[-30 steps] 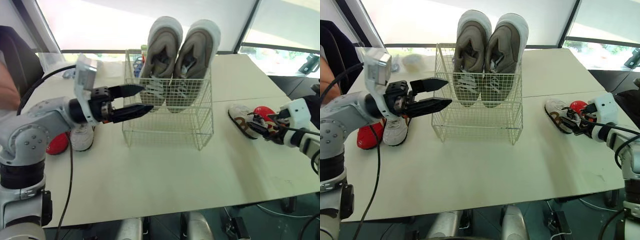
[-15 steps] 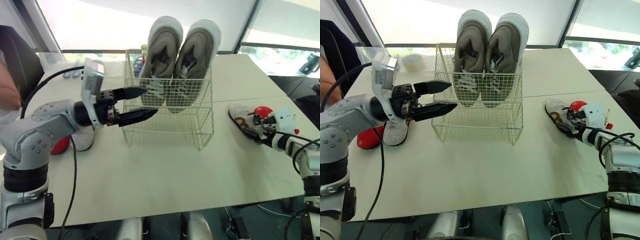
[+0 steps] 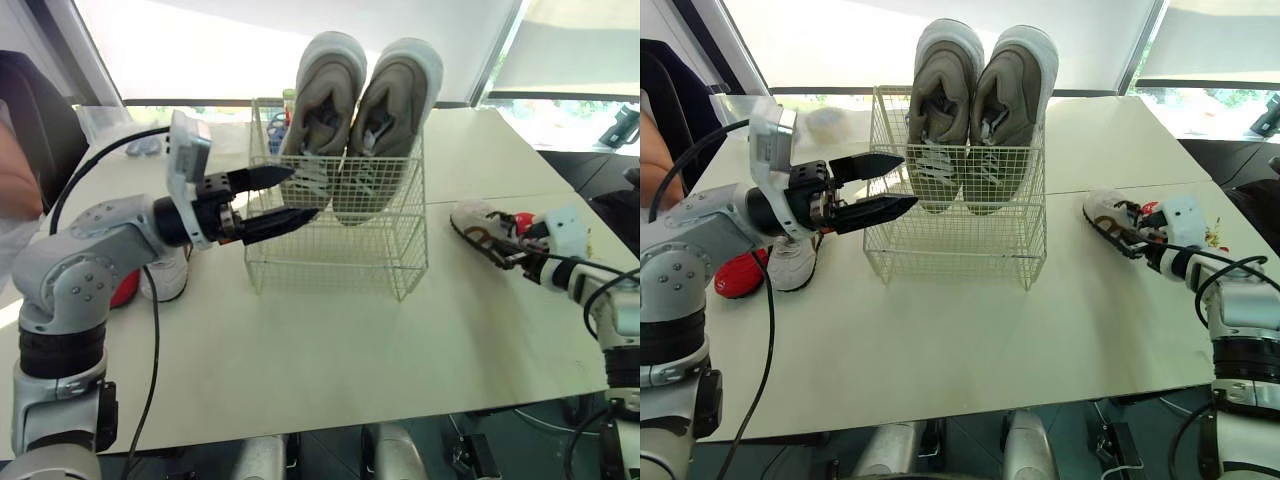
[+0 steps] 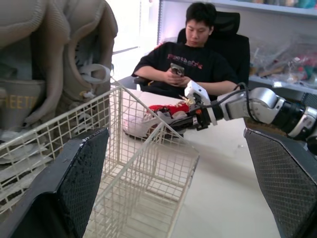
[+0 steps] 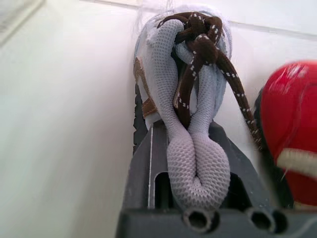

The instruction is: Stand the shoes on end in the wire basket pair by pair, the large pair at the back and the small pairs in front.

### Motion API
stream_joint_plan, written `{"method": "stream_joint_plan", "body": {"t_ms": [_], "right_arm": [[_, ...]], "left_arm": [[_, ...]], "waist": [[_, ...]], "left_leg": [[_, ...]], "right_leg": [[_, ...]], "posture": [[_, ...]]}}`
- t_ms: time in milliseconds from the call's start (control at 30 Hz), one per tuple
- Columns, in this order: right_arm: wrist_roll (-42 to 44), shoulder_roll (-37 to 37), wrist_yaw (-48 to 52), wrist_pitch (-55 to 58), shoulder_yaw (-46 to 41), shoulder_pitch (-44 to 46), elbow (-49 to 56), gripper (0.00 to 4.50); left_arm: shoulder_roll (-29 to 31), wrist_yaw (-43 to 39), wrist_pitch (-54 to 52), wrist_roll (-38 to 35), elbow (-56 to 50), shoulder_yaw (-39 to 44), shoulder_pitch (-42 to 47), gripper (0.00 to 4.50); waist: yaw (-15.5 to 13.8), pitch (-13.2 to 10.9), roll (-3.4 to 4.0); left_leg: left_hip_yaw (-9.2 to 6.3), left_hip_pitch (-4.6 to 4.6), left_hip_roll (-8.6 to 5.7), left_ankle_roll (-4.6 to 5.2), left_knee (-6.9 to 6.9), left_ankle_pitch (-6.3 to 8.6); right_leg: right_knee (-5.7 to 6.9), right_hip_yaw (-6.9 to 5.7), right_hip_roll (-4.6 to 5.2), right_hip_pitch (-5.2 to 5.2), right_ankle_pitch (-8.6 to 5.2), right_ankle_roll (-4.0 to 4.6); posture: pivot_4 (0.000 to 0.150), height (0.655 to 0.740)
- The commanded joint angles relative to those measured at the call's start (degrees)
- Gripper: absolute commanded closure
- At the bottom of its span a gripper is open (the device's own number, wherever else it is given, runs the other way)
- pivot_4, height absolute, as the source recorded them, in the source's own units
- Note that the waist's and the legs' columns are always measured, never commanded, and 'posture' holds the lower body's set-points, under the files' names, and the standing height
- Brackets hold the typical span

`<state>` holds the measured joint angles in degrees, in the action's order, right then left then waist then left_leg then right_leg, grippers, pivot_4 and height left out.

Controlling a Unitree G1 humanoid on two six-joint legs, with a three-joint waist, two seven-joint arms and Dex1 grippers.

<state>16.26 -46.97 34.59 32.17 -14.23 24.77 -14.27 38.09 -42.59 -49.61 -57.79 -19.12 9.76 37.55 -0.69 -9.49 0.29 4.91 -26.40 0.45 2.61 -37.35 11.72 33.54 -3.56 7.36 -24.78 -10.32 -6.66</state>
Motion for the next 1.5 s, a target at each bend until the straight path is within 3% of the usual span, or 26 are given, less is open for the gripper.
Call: {"method": "stream_joint_plan", "body": {"t_ms": [33,200,333,533,867,1233,1333,1500], "right_arm": [[0.10,-5.06,-2.58,-1.01,-5.54,6.10,8.85,4.12],[2.12,-8.67,-1.78,-1.67,-7.72,13.02,16.00,4.12],[8.76,-10.39,4.39,-3.29,-6.99,21.21,26.34,4.12],[11.69,-9.67,13.47,-6.28,2.07,24.80,36.18,4.12],[2.73,-7.47,21.19,-20.66,12.66,25.07,33.32,4.12],[1.53,-4.34,25.56,-24.52,16.47,27.91,33.70,4.12],[1.54,-3.59,26.10,-24.19,16.99,29.32,33.51,4.14],[1.38,-2.91,27.66,-23.21,17.78,31.47,32.87,4.14]], "left_arm": [[0.21,0.07,-0.06,-1.04,2.91,2.02,3.14,0.00],[0.67,-1.74,-1.19,-1.99,8.24,2.65,6.49,0.00],[0.78,-4.05,-3.68,-3.96,15.82,3.67,12.27,0.00],[1.32,-7.94,-8.00,-5.40,23.11,3.85,19.37,0.00],[2.53,-12.70,-13.82,-5.68,27.23,4.16,24.11,0.00],[1.59,-14.03,-14.04,-3.15,26.18,2.04,22.34,0.00],[1.71,-14.82,-13.87,-1.85,25.59,0.86,21.70,0.80],[1.23,-15.44,-14.32,-1.87,25.28,0.78,21.09,3.18]], "waist": [[0.03,-0.11,0.09],[0.05,-0.22,0.12],[0.10,-0.35,0.11],[0.06,-0.38,0.02],[0.23,-0.46,-0.08],[0.20,-0.49,-0.10],[0.23,-0.49,-0.11],[0.20,-0.51,-0.13]], "left_leg": [[0.00,-0.01,0.00,0.00,0.00,0.00],[0.00,0.00,0.03,-0.01,0.08,0.00],[0.00,-0.03,0.09,-0.07,0.10,-0.04],[0.00,-0.02,0.13,-0.07,0.07,-0.04],[0.02,-0.07,0.12,-0.08,0.00,-0.04],[0.02,-0.05,0.13,-0.10,0.00,-0.05],[0.01,-0.04,0.14,-0.11,0.00,-0.05],[0.02,-0.05,0.14,-0.11,0.00,-0.05]], "right_leg": [[0.00,0.00,0.00,-0.01,0.00,0.00],[0.01,0.02,-0.04,-0.07,-0.01,-0.02],[0.02,0.02,-0.11,-0.13,0.00,-0.01],[-0.01,0.01,-0.13,-0.07,0.00,-0.01],[0.01,0.02,-0.10,-0.11,0.02,0.02],[0.05,0.02,-0.11,-0.11,0.03,0.02],[0.07,0.02,-0.11,-0.12,0.03,0.02],[0.08,0.02,-0.11,-0.14,0.03,0.03]], "posture": [[0.150,0.7347],[0.150,0.7347],[0.150,0.7347],[0.150,0.7347],[0.150,0.7347],[0.150,0.7347],[0.150,0.7347],[0.150,0.7347]]}}
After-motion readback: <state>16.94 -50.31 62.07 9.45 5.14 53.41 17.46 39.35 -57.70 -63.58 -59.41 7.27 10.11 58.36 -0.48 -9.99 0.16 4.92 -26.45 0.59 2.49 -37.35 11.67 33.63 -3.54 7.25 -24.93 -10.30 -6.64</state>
